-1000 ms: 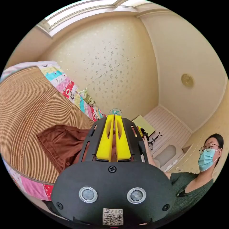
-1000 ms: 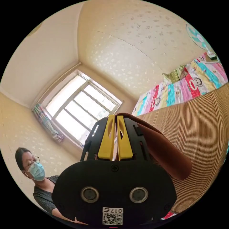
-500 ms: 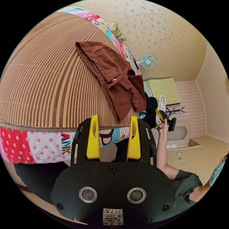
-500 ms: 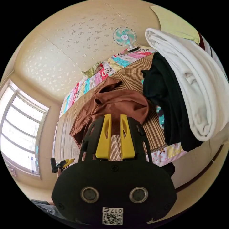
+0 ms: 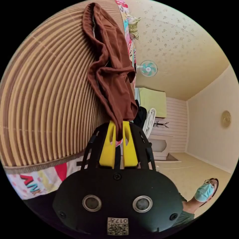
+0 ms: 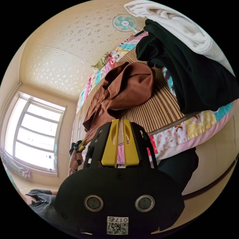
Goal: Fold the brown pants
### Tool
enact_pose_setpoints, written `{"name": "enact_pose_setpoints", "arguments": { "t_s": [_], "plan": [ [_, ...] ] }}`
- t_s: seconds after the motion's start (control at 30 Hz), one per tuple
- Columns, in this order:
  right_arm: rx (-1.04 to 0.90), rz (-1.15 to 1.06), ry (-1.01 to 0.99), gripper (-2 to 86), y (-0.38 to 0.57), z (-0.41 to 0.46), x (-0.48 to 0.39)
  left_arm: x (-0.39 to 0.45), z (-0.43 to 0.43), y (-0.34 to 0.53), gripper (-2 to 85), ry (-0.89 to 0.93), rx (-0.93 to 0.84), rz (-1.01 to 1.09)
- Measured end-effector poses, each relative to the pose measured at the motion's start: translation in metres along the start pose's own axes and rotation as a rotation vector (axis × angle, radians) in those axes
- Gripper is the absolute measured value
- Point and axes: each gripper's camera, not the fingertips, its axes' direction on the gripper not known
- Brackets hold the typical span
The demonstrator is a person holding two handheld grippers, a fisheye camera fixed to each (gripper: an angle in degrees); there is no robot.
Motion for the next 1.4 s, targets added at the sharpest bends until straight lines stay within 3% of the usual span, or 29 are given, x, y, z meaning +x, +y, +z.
{"name": "enact_pose_setpoints", "arguments": {
  "t_s": [0.03, 0.17, 0.23, 0.4, 0.5, 0.57, 0.63, 0.7, 0.77, 0.83, 0.87, 0.93, 1.0, 1.07, 1.2, 1.3, 1.4],
  "plan": [
    [0.002, -0.012, 0.008, 3.9, 0.001, -0.003, -0.001, 0.001, -0.05, 0.009, 4.4, -0.125, 0.08, 0.022],
    [-0.008, -0.097, 0.108, 5.2, 0.009, -0.001, -0.005, -0.023, -0.18, 0.032, 4.4, -0.247, 0.27, -0.023],
    [-0.04, -0.148, 0.108, 7.1, 0.013, 0.014, -0.013, -0.035, -0.256, 0.043, 4.6, -0.4, 0.418, -0.066],
    [-0.174, -0.36, 0.011, 12.9, 0.037, 0.096, -0.089, -0.047, -0.371, 0.112, 6.3, -0.478, 0.817, -0.196],
    [-0.275, -0.56, -0.059, 14.2, 0.061, 0.154, -0.163, -0.034, -0.385, 0.171, 8.8, -0.483, 0.983, -0.168],
    [-0.392, -0.695, -0.05, 14.4, 0.075, 0.195, -0.207, -0.028, -0.373, 0.187, 9.8, -0.459, 0.963, -0.129],
    [-0.563, -0.784, 0.097, 13.6, 0.089, 0.248, -0.24, -0.027, -0.339, 0.19, 9.9, -0.404, 0.833, -0.085],
    [-0.686, -0.832, 0.426, 8.0, 0.102, 0.309, -0.25, -0.028, -0.31, 0.187, 9.8, -0.361, 0.729, -0.055],
    [-0.695, -0.861, 0.341, 4.1, 0.094, 0.307, -0.253, -0.028, -0.288, 0.186, 9.6, -0.331, 0.656, -0.028],
    [-0.695, -0.801, 0.038, 2.4, 0.068, 0.275, -0.243, -0.023, -0.272, 0.191, 9.2, -0.326, 0.64, -0.001],
    [-0.589, -0.72, -0.172, 1.9, 0.045, 0.236, -0.224, -0.021, -0.269, 0.192, 9.1, -0.326, 0.641, 0.007],
    [-0.346, -0.548, -0.321, 1.4, 0.014, 0.165, -0.175, -0.014, -0.262, 0.192, 9.1, -0.331, 0.628, 0.032],
    [-0.026, -0.361, -0.274, 1.3, 0.006, 0.072, -0.099, -0.005, -0.256, 0.187, 9.3, -0.347, 0.619, 0.065],
    [0.152, -0.242, -0.122, 1.5, 0.019, 0.015, -0.045, 0.004, -0.246, 0.178, 9.7, -0.375, 0.598, 0.091],
    [0.157, 0.025, 0.19, 3.3, 0.054, -0.037, 0.059, 0.024, -0.203, 0.138, 10.9, -0.376, 0.507, 0.156],
    [0.117, 0.13, 0.286, 6.1, 0.078, -0.043, 0.098, 0.04, -0.163, 0.096, 12.7, -0.413, 0.43, 0.168],
    [0.238, 0.14, 0.245, 8.3, 0.096, -0.057, 0.106, 0.067, -0.141, 0.049, 13.5, -0.577, 0.465, 0.186]
  ]
}}
